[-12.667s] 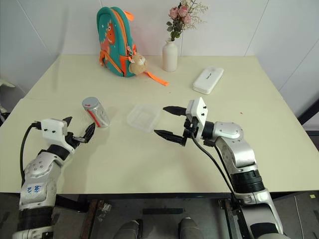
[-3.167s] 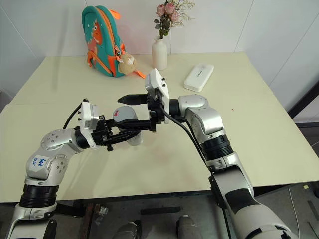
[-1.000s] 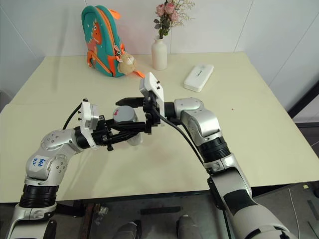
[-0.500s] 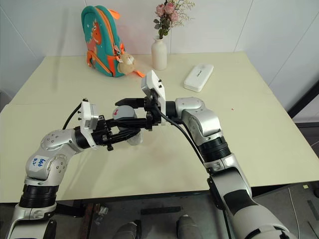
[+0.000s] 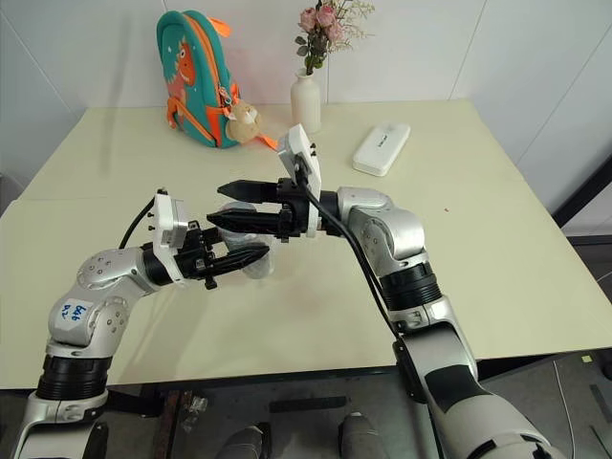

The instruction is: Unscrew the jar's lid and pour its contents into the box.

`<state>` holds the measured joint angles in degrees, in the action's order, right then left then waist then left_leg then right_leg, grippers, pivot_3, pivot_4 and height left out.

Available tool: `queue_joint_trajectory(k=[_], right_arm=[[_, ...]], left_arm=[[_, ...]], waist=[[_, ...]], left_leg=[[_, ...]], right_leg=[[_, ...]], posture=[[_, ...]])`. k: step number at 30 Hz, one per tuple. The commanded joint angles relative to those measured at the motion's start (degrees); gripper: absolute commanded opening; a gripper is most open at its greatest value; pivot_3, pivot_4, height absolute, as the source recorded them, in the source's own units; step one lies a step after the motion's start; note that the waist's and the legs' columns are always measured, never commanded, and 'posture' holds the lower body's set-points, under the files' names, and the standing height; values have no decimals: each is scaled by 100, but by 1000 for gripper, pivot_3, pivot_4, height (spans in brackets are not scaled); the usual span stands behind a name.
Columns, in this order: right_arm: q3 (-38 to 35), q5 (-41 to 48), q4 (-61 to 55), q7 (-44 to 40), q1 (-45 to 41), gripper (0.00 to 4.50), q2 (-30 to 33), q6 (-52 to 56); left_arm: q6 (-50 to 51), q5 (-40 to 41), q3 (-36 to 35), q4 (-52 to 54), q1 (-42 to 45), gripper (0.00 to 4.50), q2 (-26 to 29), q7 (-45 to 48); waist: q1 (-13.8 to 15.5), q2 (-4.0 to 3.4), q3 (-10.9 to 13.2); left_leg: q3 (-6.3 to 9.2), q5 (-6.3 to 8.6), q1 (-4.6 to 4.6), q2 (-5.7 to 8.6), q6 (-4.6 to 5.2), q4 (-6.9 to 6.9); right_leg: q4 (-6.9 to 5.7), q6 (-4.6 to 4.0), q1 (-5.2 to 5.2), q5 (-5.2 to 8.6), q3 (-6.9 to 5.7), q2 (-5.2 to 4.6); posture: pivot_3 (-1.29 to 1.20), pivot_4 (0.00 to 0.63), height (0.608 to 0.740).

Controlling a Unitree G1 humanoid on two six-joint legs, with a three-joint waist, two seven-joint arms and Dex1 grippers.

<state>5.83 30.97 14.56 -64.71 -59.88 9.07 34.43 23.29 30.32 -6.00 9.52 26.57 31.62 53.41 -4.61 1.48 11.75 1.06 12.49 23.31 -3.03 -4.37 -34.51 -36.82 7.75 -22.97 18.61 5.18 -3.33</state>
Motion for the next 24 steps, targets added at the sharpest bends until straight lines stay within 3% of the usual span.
queue_joint_trajectory(k=[1,9,14,24], right_arm=[[-78,79,-261,10,-102,3258,52,-13],[303,-391,-253,-195,-38,3258,232,-516],[339,-419,-335,-181,-40,4465,220,-575],[380,-582,-213,-239,-111,4465,222,-685]], left_arm=[[-9,164,-66,236,2,1932,36,30],[-20,162,-73,216,1,1932,34,34],[-21,161,-81,220,-3,1932,29,24],[-24,160,-85,216,7,1932,29,20]], waist=[[-1,0,0],[-2,0,0],[-1,0,0],[-1,0,0]], left_leg=[[0,0,0,0,0,0],[-1,0,0,0,0,3],[0,0,0,0,0,6],[-1,0,0,0,0,6]], right_leg=[[0,0,0,0,0,0],[5,0,0,0,0,0],[6,0,-1,0,0,0],[6,0,-1,0,0,0]], posture=[[0,150,740],[0,150,740],[0,150,740],[0,150,740]])
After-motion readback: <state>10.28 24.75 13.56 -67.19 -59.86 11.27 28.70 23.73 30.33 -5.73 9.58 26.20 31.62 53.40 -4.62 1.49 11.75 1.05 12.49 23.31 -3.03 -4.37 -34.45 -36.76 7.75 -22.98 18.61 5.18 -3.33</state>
